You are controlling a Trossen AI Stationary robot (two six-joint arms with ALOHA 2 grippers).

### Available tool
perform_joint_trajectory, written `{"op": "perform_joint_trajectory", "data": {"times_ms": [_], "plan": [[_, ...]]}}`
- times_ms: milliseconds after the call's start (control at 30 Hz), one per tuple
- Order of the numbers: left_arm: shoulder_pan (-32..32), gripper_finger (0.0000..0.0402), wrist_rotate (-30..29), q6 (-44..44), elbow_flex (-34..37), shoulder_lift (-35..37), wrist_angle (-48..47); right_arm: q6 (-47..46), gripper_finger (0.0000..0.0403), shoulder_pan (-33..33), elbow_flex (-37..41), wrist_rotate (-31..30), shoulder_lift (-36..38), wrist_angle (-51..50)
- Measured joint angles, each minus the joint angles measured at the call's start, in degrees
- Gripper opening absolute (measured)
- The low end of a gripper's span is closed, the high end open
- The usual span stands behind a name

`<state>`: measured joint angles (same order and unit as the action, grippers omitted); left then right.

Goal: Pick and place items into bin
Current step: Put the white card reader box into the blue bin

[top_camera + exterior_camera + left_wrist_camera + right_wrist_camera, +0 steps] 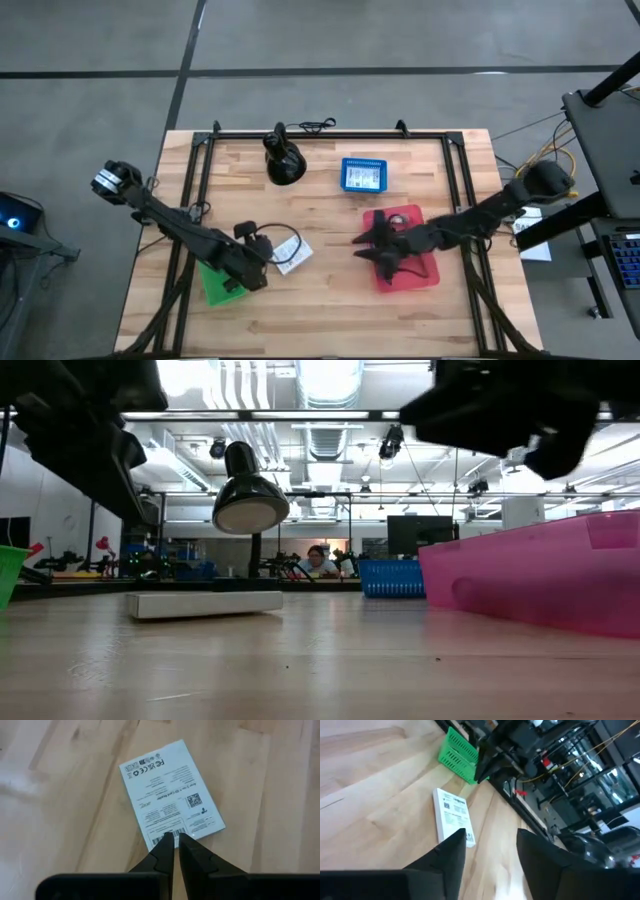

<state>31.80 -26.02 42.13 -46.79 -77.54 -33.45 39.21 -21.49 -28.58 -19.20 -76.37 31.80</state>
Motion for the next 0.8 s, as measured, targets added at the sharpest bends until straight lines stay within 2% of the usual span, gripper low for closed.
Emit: {"op": "perform_joint_trajectory", "data": {"times_ms": [100,267,467,600,700,800], "plan": [[0.1,0.0011,0.5,0.9,1.0,1.5,0.0,0.1,0.0174,0.8,-4.4,0.1,-5.8,-0.6],[0.3,0.0011,5.3,1.0,1.3,2.0,0.0,4.1,0.0182,1.2,-10.2,0.9,-13.6,-3.1],[0.3,0.0011,7.0,-0.6,2.2,1.2,-2.2,4.5,0.0182,2.0,-17.5,8.6,-21.9,-3.0],[0.3,0.0011,2.6,-0.5,2.3,0.8,-9.0,5.2,0.0182,3.3,-23.1,9.0,-27.9,-6.2],[0.2,0.0011,-2.4,-0.5,3.0,0.8,-9.5,5.7,0.0182,5.0,-27.7,9.0,-31.9,-11.8],[0.0,0.0011,-3.3,-2.1,3.6,0.8,-9.1,5.3,0.0182,6.8,-32.3,9.0,-35.3,-17.9]]}}
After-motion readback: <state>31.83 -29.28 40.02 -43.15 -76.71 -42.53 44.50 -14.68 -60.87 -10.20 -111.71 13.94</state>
